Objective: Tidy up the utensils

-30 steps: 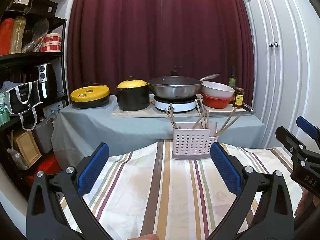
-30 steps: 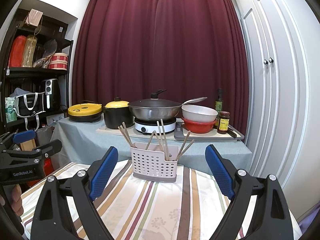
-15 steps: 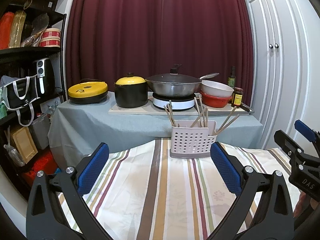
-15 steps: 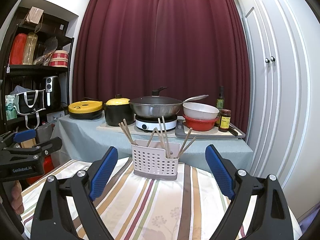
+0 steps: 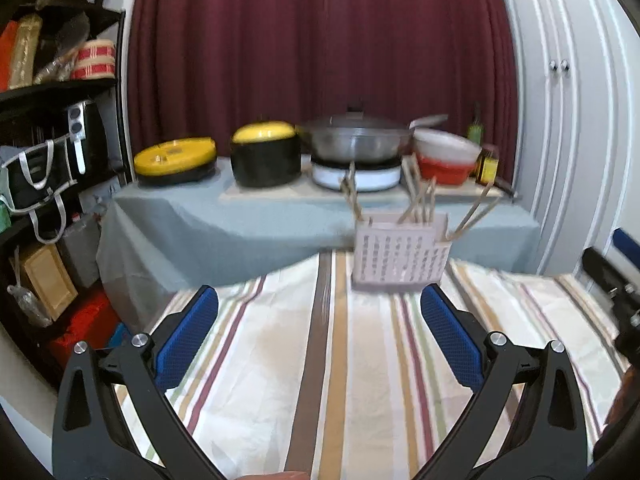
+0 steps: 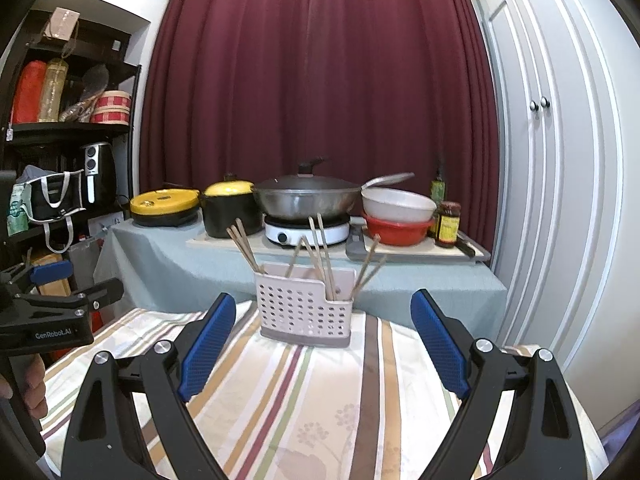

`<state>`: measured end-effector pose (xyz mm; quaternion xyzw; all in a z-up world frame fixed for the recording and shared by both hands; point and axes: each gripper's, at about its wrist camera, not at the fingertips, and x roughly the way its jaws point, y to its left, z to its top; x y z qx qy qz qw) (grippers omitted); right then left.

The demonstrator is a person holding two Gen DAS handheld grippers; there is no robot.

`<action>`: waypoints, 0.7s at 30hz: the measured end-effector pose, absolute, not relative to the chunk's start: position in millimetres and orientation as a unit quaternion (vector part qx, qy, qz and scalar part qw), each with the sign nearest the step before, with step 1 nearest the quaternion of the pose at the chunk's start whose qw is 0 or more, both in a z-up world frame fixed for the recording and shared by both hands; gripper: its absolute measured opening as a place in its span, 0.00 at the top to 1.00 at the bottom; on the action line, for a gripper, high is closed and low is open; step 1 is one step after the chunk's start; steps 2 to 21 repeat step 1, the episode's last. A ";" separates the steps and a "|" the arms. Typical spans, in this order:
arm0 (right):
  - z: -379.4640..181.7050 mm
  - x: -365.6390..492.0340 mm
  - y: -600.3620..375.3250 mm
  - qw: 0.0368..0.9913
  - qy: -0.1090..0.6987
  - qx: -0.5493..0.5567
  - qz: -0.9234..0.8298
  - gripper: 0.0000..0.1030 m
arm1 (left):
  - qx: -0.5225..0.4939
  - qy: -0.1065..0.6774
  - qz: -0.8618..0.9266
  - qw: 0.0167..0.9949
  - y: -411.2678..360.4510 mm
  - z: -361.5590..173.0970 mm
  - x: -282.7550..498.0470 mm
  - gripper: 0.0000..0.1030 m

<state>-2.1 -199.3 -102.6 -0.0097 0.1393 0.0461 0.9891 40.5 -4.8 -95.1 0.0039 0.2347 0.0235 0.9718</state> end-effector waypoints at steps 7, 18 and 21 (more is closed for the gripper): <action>-106.8 1.2 -202.4 0.988 0.145 -0.008 0.044 0.16 | 0.003 0.247 0.025 0.969 -2.6 -102.6 46.0 0.04; -106.8 1.2 -202.4 0.988 0.145 -0.008 0.044 0.16 | 0.003 0.247 0.025 0.969 -2.6 -102.6 46.0 0.04; -106.8 1.2 -202.4 0.988 0.145 -0.008 0.044 0.16 | 0.003 0.247 0.025 0.969 -2.6 -102.6 46.0 0.04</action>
